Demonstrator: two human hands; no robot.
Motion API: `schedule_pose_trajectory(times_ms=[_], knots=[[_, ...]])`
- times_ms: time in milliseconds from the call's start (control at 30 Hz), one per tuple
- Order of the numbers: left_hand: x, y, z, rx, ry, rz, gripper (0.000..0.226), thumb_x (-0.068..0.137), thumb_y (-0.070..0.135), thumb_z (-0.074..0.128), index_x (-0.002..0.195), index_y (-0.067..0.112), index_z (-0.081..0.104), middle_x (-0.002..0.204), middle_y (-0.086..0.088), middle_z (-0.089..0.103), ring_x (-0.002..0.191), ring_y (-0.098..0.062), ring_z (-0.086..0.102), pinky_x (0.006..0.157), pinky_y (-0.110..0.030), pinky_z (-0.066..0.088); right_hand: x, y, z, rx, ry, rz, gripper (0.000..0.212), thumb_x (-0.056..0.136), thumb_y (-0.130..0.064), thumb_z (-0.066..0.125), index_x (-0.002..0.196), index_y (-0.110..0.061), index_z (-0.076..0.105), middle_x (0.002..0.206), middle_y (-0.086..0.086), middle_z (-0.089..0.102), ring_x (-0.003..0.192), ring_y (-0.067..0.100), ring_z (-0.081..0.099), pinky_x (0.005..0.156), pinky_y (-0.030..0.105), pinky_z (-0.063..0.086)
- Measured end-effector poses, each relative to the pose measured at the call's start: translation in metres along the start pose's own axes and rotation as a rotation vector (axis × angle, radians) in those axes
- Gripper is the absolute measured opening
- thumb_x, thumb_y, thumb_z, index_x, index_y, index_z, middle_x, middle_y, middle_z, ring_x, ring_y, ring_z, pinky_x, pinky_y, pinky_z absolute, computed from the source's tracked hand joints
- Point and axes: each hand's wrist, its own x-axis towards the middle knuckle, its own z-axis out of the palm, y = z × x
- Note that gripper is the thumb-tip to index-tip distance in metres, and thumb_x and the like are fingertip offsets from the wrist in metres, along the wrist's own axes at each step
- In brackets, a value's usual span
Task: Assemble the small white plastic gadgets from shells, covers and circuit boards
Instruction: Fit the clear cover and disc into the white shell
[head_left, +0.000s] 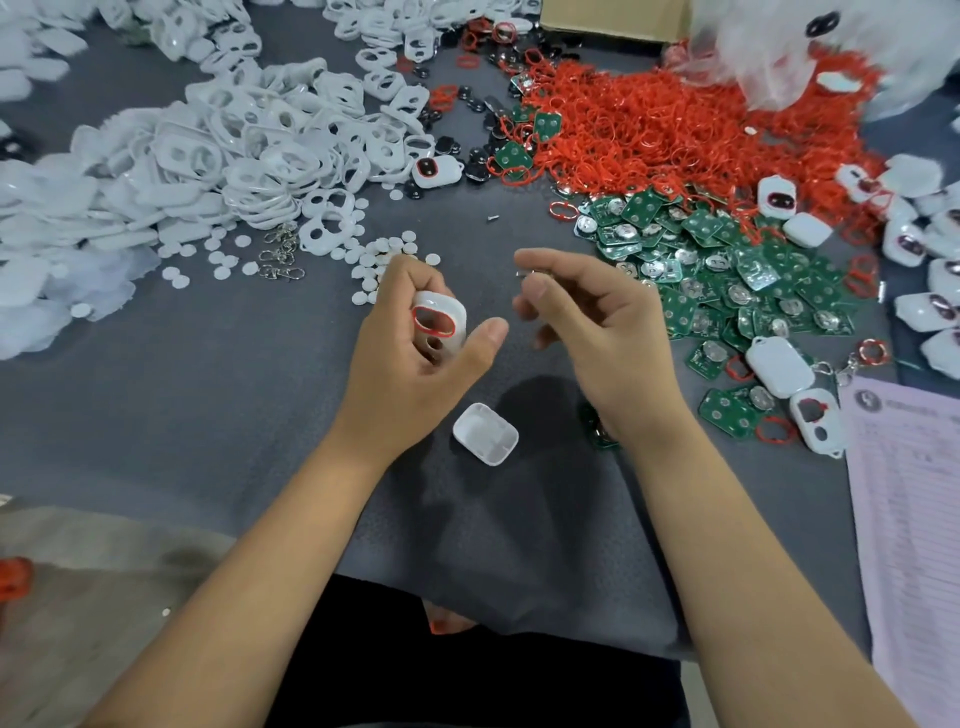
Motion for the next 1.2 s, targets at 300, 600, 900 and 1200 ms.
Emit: schedule_pose_trajectory(times_ms=[300,600,900,1200], knots=[[0.0,-0.001,0.001,-0.117,-0.078,-0.033,0.024,0.106,0.031,0.039,0.122,0.022,0.055,0.089,-0.003,0.054,0.064,-0.014,0.049,0.059,-0.024,0.044,-0.002,0.001,0.001,0.123,-0.056,0.091,0.015,0.099,-0.018,0.069,0.105,-0.026,0.08,0.085,-0.004,0.072,0.072,0.012,0.059,0.052,0.026,0.05],[0.004,-0.002,-0.002,-0.069,-0.05,-0.103,0.014,0.106,0.028,0.062,0.118,0.026,0.068,0.086,0.012,0.073,0.055,-0.017,0.07,0.042,-0.021,0.046,-0.006,0.004,0.016,0.291,0.047,0.171,0.011,0.09,-0.01,0.078,0.093,-0.016,0.07,0.083,0.004,0.075,0.066,0.014,0.066,0.05,0.024,0.049],[0.005,-0.003,-0.004,-0.001,-0.198,-0.093,0.051,0.106,0.018,0.048,0.157,0.024,0.044,0.135,0.034,0.06,0.118,0.007,0.06,0.095,-0.012,0.047,-0.006,0.005,0.016,0.126,0.115,0.159,0.005,0.091,-0.018,0.079,0.089,-0.021,0.076,0.08,-0.003,0.073,0.068,0.005,0.058,0.047,0.021,0.045],[0.003,-0.002,0.001,-0.204,-0.197,-0.175,0.019,0.107,0.026,0.06,0.124,0.022,0.067,0.11,0.004,0.078,0.098,-0.017,0.078,0.077,-0.026,0.062,-0.004,0.006,0.011,0.076,0.244,0.059,0.004,0.092,-0.024,0.078,0.089,-0.021,0.079,0.071,-0.007,0.07,0.055,0.006,0.05,0.051,0.022,0.041]])
